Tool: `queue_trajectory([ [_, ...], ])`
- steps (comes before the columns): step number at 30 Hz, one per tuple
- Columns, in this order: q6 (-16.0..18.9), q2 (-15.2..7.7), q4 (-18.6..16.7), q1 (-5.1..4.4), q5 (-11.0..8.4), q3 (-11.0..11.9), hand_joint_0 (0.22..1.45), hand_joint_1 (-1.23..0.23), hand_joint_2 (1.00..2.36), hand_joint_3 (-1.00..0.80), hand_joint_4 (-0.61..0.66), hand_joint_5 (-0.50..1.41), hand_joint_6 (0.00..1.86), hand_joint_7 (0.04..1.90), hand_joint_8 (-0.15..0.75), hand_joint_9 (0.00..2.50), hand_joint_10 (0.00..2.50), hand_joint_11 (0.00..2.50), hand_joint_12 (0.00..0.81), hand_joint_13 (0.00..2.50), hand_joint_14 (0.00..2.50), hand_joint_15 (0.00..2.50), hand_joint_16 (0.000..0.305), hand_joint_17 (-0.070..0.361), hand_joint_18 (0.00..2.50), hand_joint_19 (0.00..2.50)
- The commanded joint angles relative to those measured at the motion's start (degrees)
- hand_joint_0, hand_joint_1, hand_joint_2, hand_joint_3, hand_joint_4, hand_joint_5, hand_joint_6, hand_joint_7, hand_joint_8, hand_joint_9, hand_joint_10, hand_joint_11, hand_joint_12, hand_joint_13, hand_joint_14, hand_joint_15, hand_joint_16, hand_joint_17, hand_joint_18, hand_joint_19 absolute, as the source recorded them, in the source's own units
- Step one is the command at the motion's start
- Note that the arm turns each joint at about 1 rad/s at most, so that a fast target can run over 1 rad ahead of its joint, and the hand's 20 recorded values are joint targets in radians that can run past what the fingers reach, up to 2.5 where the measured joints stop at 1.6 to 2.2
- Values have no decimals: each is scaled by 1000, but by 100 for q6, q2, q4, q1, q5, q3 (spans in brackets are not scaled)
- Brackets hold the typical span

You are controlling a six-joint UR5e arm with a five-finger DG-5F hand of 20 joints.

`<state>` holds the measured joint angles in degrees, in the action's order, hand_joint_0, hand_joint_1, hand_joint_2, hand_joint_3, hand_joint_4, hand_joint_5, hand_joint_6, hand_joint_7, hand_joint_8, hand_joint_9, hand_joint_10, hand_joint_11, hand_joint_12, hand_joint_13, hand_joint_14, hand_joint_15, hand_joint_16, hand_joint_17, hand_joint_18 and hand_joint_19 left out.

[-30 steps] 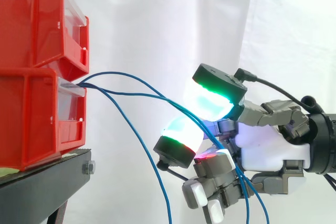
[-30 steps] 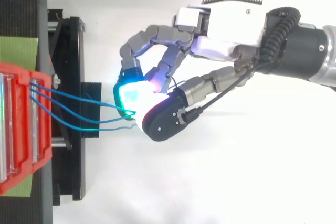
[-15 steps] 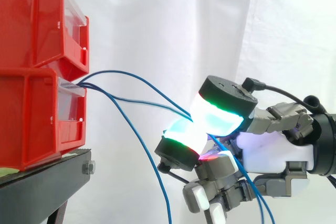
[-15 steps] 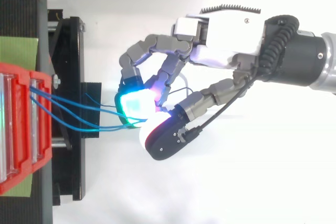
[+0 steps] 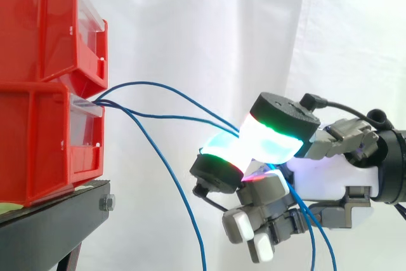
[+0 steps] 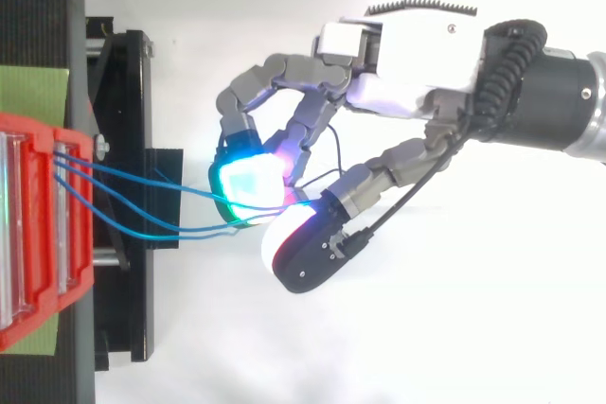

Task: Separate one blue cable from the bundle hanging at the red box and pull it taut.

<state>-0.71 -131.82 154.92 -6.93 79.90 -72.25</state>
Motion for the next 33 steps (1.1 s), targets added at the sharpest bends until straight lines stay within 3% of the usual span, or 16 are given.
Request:
queue_trajectory([
  [1,0,25,55,7,-9,0,626,-932,1000,-500,159,-149,868,1282,374,1173,26,1151,402,1033,30,828,51,116,918,625],
  [6,9,33,99,16,9,0,580,-840,1000,-500,167,-148,856,1279,378,1178,28,1144,410,1029,28,821,52,117,919,633],
  [10,18,69,134,33,9,0,538,-931,1000,-500,171,-152,844,1273,377,1150,24,1130,418,1013,28,817,55,123,916,645],
  [15,18,86,178,42,9,0,533,-942,1000,-500,171,-153,843,1262,376,1148,25,1120,420,1012,28,812,55,123,920,635],
  [19,18,86,187,42,9,0,674,-905,1000,-500,138,-153,838,1313,375,1158,26,1137,409,1008,27,806,52,117,900,640],
  [23,18,95,187,42,9,0,681,-914,1019,-281,99,-157,859,1480,374,1163,26,1130,410,1012,27,806,52,117,907,639],
  [25,18,86,187,42,9,0,709,-926,1019,-278,70,-172,885,1391,371,1160,25,1129,413,1013,28,813,52,117,912,636],
  [28,18,95,187,42,0,0,758,-975,1000,-500,109,-178,881,1271,367,1124,26,1119,414,1002,27,798,52,118,909,620],
  [33,18,113,187,51,0,0,638,-937,1000,-500,148,-160,861,1298,372,1154,26,1134,412,1002,28,801,52,117,908,645],
])
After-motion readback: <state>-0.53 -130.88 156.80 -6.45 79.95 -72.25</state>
